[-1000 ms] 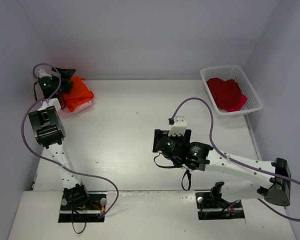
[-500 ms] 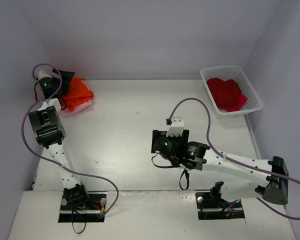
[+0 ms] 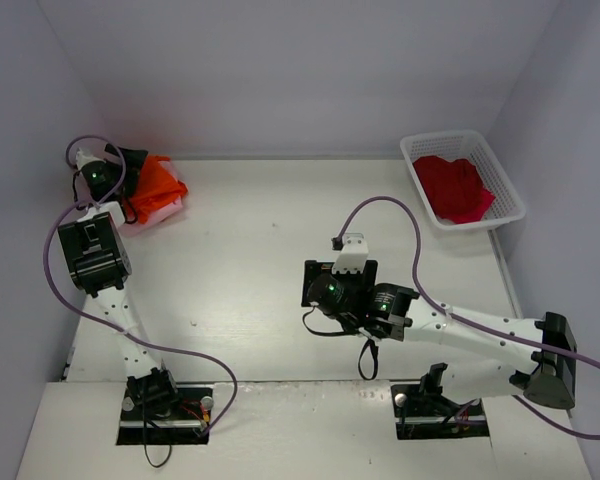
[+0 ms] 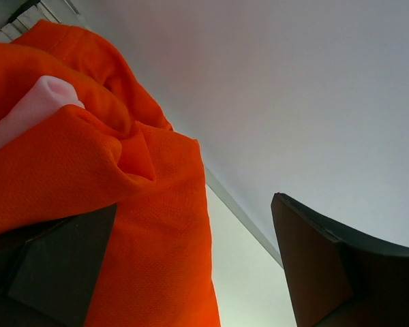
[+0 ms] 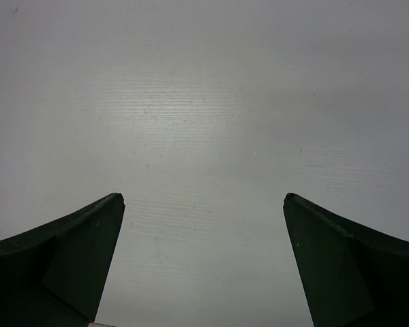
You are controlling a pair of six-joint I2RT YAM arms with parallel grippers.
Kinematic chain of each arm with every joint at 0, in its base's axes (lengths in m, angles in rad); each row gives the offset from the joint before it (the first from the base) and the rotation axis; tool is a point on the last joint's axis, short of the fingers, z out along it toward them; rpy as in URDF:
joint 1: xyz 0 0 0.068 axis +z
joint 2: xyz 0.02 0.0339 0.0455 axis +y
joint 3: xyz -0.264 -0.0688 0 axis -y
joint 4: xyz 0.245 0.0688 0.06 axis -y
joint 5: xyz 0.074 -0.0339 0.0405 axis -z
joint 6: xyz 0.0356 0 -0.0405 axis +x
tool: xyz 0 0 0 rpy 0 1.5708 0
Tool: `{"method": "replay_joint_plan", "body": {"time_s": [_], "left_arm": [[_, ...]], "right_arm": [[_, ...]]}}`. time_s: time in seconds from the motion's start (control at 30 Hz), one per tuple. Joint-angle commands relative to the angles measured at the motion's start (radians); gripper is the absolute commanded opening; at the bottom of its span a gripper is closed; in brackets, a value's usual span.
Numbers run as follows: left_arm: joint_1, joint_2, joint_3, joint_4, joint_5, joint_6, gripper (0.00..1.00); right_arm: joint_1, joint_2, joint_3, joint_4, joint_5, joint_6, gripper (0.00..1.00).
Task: Fold and stack the t-shirts
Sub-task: Put the neatly folded tshirt into the corner of the board with the left arm
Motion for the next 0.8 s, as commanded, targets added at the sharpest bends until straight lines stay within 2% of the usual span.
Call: {"method": "replay_joint_plan", "body": {"time_s": [0.0, 0.1, 0.57, 0.77], "left_arm": [[0.015, -0.015, -0.046, -0.042, -0.056, 0.005, 0.93], [0.021, -0.023, -0.081, -0.017, -0.067, 0.013, 0.93], [0.052, -0.030, -0.104, -0.097, -0.108, 0.094, 0.93], [0.063, -0.067, -0.149, -0.026, -0.071, 0.077, 0.93]], "right_arm": [[0.010, 0.015, 0.032, 0.013, 0.022, 0.022, 1.00], [0.012, 0.007, 0.031, 0.013, 0.022, 0.026, 1.00], [0.013, 0.029, 0.032, 0.011, 0.029, 0.034, 1.00], [0.016, 0.019, 0.025, 0.013, 0.033, 0.028, 1.00]]}}
